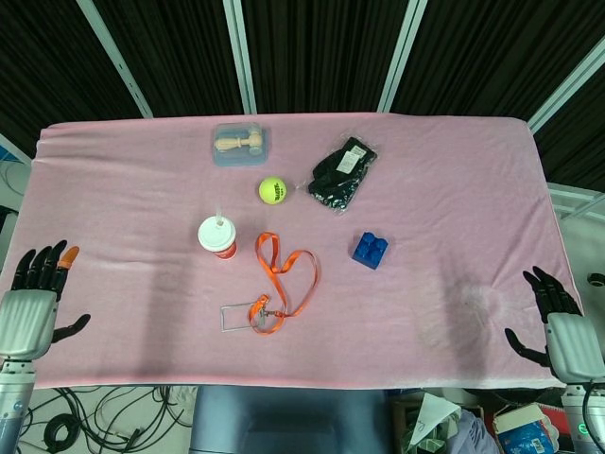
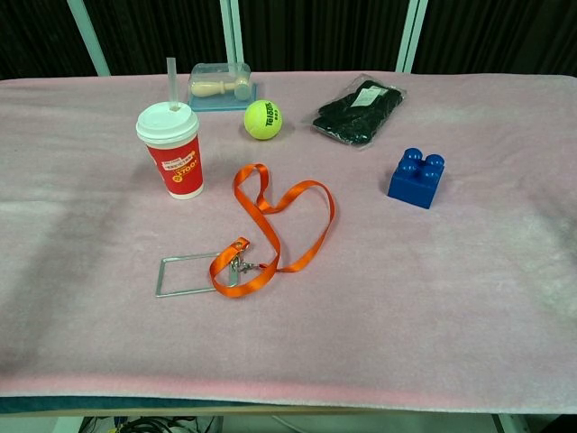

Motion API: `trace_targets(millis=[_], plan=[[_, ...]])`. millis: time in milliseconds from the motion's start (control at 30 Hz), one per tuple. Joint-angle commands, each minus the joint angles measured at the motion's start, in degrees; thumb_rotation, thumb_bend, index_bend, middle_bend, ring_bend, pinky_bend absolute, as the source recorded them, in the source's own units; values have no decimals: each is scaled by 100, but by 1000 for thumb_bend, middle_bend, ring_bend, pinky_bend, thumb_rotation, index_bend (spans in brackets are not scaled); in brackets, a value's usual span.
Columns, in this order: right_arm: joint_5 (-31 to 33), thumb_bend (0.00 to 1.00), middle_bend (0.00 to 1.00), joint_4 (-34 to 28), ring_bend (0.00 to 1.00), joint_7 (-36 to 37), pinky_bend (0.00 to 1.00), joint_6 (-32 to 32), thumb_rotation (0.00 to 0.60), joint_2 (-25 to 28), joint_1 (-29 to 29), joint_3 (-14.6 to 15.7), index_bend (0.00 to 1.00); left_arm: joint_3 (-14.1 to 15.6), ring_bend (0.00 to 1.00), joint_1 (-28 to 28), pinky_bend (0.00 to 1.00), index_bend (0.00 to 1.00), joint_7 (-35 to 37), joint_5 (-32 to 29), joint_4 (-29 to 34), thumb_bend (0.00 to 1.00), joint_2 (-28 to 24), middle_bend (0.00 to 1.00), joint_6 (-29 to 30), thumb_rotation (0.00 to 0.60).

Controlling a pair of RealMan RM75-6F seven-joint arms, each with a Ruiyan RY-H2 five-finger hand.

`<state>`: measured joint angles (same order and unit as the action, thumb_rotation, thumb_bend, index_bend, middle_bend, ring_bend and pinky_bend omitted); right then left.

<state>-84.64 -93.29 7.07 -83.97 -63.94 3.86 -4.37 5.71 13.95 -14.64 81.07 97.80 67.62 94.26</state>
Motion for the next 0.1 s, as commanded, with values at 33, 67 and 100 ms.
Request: trace_targets(millis=[33,67,100], plan=[[-11,230,0,-1,0,-6,142,-3,600,-2,1,4,0,0,0,-119,0,0,200,-2,-138,47,89,0,5,600],[-13,230,0,-1,0,-10,142,-4,600,-3,0,6,0,-26,0,-128,0,0,220,3,-158,47,93,0,3,600],[-13,230,0,-3,0,-10,142,-9,600,-4,-2,7,0,-44,0,-137,0,0,222,14,-181,47,97,0,-2,600]])
